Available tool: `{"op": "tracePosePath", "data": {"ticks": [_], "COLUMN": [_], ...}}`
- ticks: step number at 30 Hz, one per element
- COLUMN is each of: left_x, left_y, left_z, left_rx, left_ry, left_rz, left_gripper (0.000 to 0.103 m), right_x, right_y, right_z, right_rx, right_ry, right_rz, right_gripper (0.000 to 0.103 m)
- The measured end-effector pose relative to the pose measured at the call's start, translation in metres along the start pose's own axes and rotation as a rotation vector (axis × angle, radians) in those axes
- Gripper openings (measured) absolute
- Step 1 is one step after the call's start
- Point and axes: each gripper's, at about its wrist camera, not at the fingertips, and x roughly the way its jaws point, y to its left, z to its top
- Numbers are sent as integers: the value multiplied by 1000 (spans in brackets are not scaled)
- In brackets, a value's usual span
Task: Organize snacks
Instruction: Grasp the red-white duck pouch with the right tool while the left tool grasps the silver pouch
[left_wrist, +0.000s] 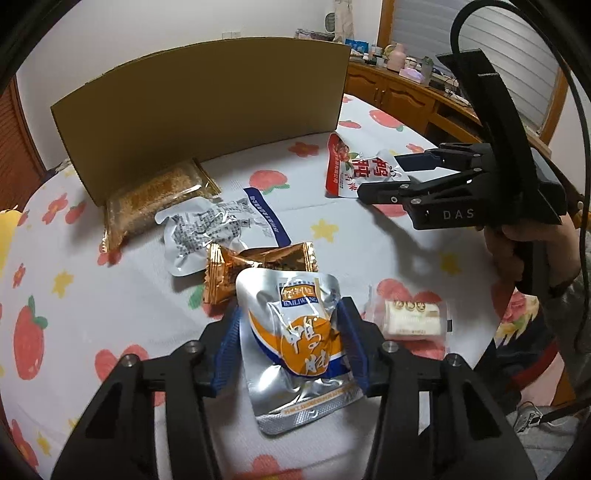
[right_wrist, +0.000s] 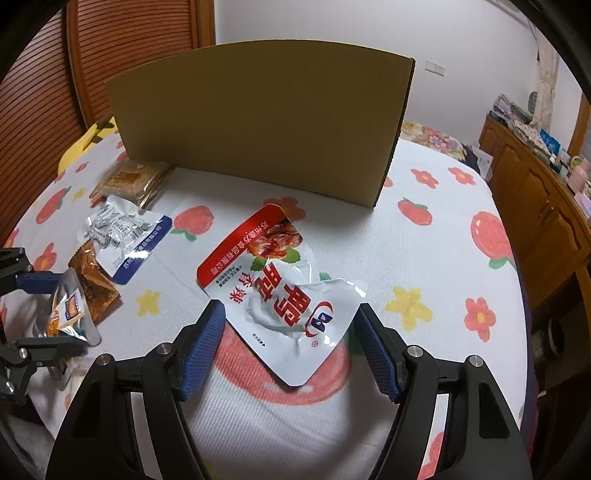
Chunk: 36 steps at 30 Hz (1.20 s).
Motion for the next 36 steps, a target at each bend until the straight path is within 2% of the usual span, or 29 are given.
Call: {"op": "tracePosePath", "data": {"ticks": [9,18,24,28,36], "left_x": [-24,-34,-46,-50,-52], "left_y": [22,40,45,49,51], "left_z": [-5,-12,-18,-18,-22], "left_rx": [-86,-145,-157,-166,-174], "left_ry": [-85,-146,-178,-191,-189], "left_rz": [-37,-50,-49,-48,-44], "left_gripper": [43,42,42,43,43], "right_x": [-1,-1,-8,-13,10], "right_y": [-2,0,7,3,-5], "right_z": [0,1,8,22,34], "right_rx": [14,3,-63,-76,-77], "right_ry": [-3,4,0,-1,83], "right_rz": [11,-1,-38,-16,75], "right_gripper": [74,73,73,73,73]}}
